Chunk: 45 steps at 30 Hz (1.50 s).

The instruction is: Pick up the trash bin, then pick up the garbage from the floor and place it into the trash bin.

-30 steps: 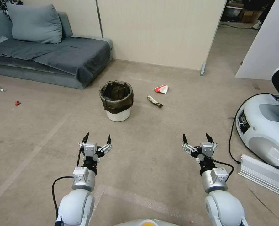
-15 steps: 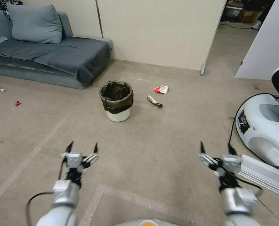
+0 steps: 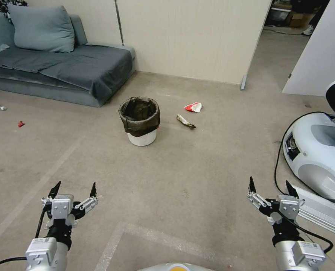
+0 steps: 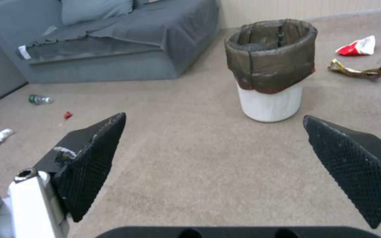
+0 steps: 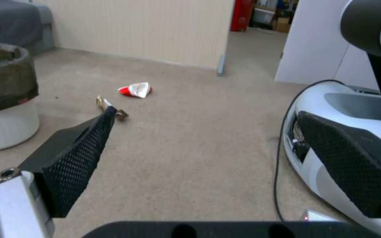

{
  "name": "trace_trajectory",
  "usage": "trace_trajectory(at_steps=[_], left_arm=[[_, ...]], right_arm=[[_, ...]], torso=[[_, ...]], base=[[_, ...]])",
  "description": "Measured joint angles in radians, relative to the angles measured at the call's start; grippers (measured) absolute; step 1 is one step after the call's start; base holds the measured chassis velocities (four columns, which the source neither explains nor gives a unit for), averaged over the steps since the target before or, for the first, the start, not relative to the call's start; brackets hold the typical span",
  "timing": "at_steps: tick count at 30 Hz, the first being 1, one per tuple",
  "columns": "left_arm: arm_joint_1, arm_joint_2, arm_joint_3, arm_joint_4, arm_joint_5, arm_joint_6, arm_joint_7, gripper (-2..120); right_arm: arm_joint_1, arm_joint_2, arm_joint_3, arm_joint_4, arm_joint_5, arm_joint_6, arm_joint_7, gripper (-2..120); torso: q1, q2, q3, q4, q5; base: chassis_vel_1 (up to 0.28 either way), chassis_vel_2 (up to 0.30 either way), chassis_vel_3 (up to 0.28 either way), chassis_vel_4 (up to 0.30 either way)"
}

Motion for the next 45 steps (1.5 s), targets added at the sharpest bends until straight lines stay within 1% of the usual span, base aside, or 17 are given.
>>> trace_trajectory(at_steps=[17, 45], left_arm=[[-0.006, -0.003, 0.001, 0.005, 0.002, -0.003, 0.015, 100], [-0.009, -0.005, -0.004, 0.019, 0.012, -0.020, 0.035, 100]], right_arm=[[-0.002, -0.001, -0.008, -0.015, -0.006, 0.015, -0.007, 100], [-0.010, -0.001, -0.006, -0.033, -0.028, 0.039, 0.003, 100]], torso=[[0.000, 0.000, 0.000, 0.0000, 0.0001], [0.000, 0.000, 0.000, 0.0001, 0.0001]], base=[[-0.010, 0.009, 0.007, -0.010], [-0.139, 0.147, 0.142, -0.141]])
